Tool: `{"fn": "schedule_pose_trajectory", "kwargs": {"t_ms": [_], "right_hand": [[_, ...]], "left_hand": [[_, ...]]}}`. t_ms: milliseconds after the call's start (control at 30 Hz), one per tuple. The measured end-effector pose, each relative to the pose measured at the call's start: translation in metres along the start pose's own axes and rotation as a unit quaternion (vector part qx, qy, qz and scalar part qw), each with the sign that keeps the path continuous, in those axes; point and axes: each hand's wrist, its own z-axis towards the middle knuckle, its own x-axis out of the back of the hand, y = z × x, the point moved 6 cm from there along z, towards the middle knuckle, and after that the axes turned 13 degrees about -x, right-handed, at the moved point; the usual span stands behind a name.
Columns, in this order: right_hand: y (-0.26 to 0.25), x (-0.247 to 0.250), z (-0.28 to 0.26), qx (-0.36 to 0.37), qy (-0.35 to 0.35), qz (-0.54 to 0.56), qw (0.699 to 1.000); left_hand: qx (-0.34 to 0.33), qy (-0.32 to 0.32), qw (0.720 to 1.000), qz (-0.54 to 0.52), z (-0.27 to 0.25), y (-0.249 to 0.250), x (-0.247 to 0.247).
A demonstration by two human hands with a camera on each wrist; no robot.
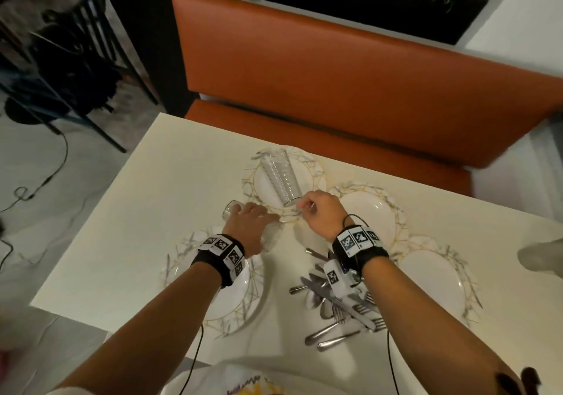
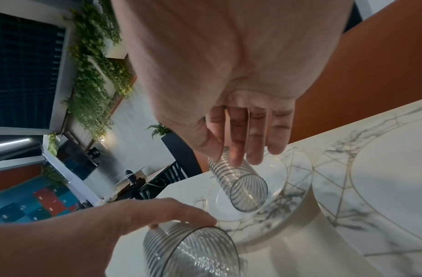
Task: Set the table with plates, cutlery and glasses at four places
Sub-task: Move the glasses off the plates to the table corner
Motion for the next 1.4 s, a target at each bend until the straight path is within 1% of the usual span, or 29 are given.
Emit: {"fn": "schedule_pose_trajectory", "kwargs": {"t_ms": [100,167,233,333,433,500,600,667,733,833,1000,1100,1167,1267,1400], "right_hand": [[-0.004,0.003,0.014,0.007,0.007,0.006,1.0],[-0.01,0.007,0.025,0.005,0.013,0.006,1.0],[-0.022,0.013,0.04,0.004,0.023,0.013,1.0],[-0.046,0.021,0.066,0.017,0.048,0.013,0.999],[-0.065,0.02,0.091,-0.001,0.057,-0.007,0.998],[-0.074,0.016,0.106,-0.024,0.052,-0.053,0.997],[-0.079,0.002,0.128,-0.066,0.037,-0.126,0.989],[-0.076,-0.012,0.14,-0.109,0.007,-0.15,0.983],[-0.071,-0.025,0.147,-0.143,-0.022,-0.153,0.978],[-0.066,-0.033,0.15,-0.156,-0.019,-0.121,0.98],[-0.059,-0.014,0.134,-0.142,0.023,-0.027,0.989],[-0.047,0.018,0.111,-0.118,0.046,0.05,0.991],[-0.033,0.046,0.088,-0.095,0.081,0.09,0.988],[0.004,0.085,0.047,-0.093,0.13,0.135,0.978],[0.077,0.126,-0.018,-0.125,0.168,0.171,0.963]], "left_hand": [[-0.002,0.036,0.999,-0.003,0.0,-0.003,0.006],[0.015,0.057,0.997,-0.048,-0.002,-0.01,0.013],[0.047,0.087,0.988,-0.115,-0.007,-0.023,0.025],[0.092,0.153,0.963,-0.204,-0.017,-0.044,0.045],[0.142,0.221,0.919,-0.293,-0.033,-0.067,0.055],[0.175,0.252,0.892,-0.331,-0.043,-0.081,0.056],[0.21,0.274,0.862,-0.371,-0.057,-0.095,0.055],[0.225,0.283,0.849,-0.385,-0.064,-0.101,0.053],[0.235,0.293,0.839,-0.392,-0.069,-0.105,0.05],[0.241,0.308,0.828,-0.402,-0.074,-0.11,0.05],[0.233,0.322,0.819,-0.413,-0.066,-0.106,0.059],[0.219,0.325,0.818,-0.421,-0.047,-0.093,0.071],[0.201,0.321,0.824,-0.421,-0.032,-0.079,0.08],[0.165,0.309,0.842,-0.41,-0.004,-0.047,0.096],[0.1,0.283,0.863,-0.406,0.04,0.016,0.11]]}}
